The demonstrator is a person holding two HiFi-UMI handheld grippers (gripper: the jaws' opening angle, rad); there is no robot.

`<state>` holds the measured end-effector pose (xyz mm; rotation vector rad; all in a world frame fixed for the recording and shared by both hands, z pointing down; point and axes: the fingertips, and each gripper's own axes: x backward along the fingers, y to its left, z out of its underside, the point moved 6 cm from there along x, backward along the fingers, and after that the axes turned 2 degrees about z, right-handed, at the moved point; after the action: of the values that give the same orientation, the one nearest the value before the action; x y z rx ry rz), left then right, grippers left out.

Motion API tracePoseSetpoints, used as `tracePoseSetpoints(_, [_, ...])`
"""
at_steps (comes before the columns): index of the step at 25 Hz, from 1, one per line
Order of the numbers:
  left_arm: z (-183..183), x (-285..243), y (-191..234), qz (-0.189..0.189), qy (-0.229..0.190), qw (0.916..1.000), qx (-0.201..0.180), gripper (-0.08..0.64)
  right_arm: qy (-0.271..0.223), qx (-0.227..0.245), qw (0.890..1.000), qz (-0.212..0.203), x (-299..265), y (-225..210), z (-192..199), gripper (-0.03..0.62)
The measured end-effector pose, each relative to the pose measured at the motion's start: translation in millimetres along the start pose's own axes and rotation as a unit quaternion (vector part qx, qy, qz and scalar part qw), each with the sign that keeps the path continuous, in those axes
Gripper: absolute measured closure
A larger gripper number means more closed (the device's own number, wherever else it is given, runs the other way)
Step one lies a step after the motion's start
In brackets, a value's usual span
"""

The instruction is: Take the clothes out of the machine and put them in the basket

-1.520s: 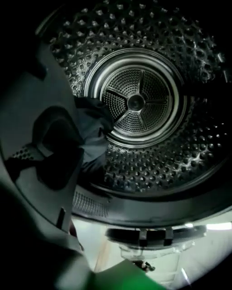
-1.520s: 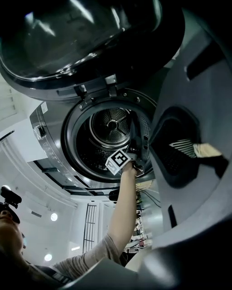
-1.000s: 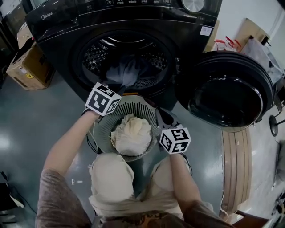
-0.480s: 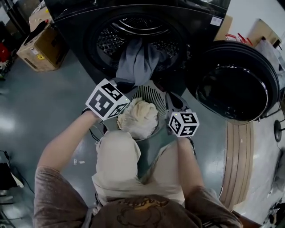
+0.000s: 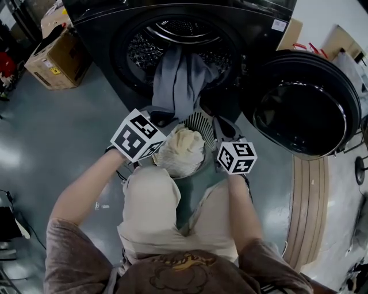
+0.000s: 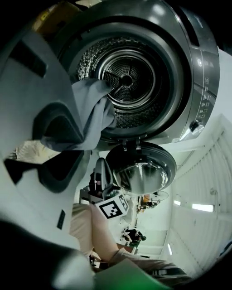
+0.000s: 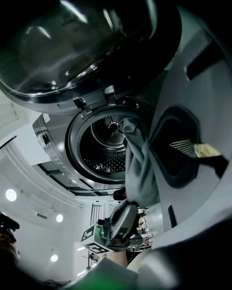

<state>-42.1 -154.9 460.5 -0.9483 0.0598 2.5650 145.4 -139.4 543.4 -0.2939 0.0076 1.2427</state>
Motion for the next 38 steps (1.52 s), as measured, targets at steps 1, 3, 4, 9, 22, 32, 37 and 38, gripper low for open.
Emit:
tracePoseSetpoints(1, [1, -2, 3, -0.008, -0.003, 1.0, 0.003, 0.457, 0.0, -0.002, 1.0, 0.0, 1, -1, 0, 0.595])
tracePoseSetpoints(3, [2, -6, 12, -0.021, -0.012, 0.9996, 0.016, 0.333, 0.0, -0.003, 1.0, 0.0, 2, -1, 1, 0.595])
tracePoseSetpoints(4, [2, -9, 19, -0.028, -0.018, 0.9992, 0.021, 0.317, -0.002, -0.003, 1.0, -0.001, 3, -1, 0, 0.595])
tracePoseSetpoints(9, [3, -41, 73, -0.088, -0.028, 0.9954, 0.026, 0.278, -0.013, 0.01, 1.0, -0.011, 4, 10, -4, 0.595])
tracePoseSetpoints(22, [22, -134, 214, -0.162, 0.012, 0.9739, 0.158, 0.203, -0.012, 0.038, 0.999, 0.009, 20, 14, -14, 0.595])
tracePoseSetpoints(32, [23, -141, 195, -0.144, 0.022, 0.979, 0.142, 0.501, -0.008, 0.038, 0.999, 0.008, 16, 13, -11, 0.595])
tracePoseSetpoints(37, [8, -112, 160, -0.1, 0.01, 0.9871, 0.125, 0.511, 0.003, 0.042, 0.999, 0.012, 10, 6, -2, 0.595])
tracePoseSetpoints(38, [4, -105, 149, -0.089, 0.01, 0.9892, 0.116, 0.511, 0.004, 0.04, 0.999, 0.012, 8, 5, -1, 0.595])
